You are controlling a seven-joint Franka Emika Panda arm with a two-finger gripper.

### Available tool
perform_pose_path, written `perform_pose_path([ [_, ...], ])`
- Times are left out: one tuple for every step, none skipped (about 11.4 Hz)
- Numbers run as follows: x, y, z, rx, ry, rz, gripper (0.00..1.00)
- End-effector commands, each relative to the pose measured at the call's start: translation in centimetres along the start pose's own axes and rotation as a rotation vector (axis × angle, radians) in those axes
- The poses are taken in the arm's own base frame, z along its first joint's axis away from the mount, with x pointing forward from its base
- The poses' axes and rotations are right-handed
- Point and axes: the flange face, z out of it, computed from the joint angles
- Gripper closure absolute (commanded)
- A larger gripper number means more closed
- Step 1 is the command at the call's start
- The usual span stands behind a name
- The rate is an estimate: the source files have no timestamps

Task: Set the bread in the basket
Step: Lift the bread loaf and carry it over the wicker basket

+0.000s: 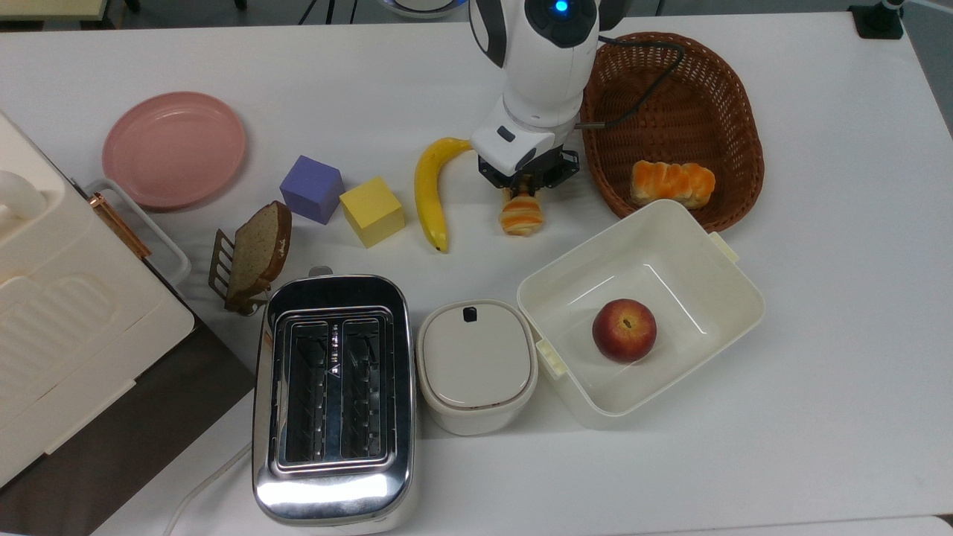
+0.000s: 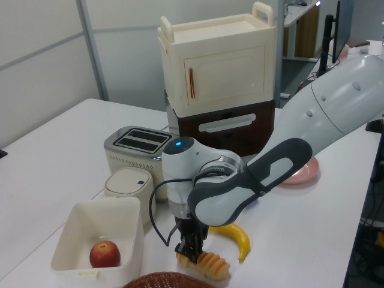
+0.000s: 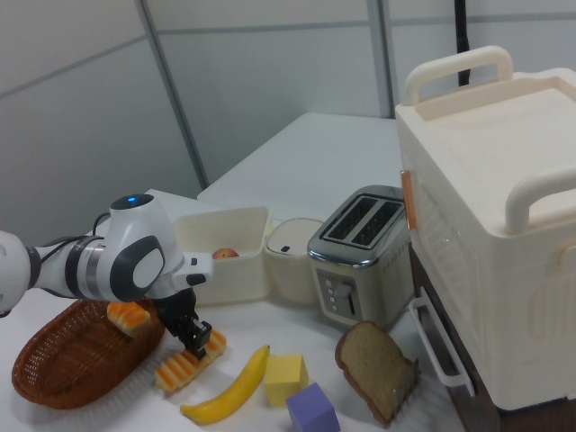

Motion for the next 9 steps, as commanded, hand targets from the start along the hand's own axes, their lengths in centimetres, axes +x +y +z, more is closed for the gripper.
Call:
perform_pose_path([
  [0.3, 1.2, -1.7, -0.006, 0.046, 0.010, 0.87],
  [0.3, 1.8, -3.8, -0.003, 0.077, 0.019, 0.87],
  [0.1, 2.6, -5.8, -0.005, 0.093, 0.033, 0.87],
  [-0.1, 3.6, -8.1, -0.005, 0.124, 0.046, 0.87],
  [-0.5, 3.9, -9.8, -0.005, 0.139, 0.050, 0.87],
  [-0.8, 3.6, -11.0, -0.004, 0.157, 0.046, 0.87],
  [-1.1, 3.0, -11.7, -0.003, 0.168, 0.035, 0.86],
  [-1.4, 2.0, -12.1, -0.001, 0.171, 0.018, 0.86],
  [-1.8, 0.5, -12.6, 0.002, 0.180, -0.011, 0.86],
])
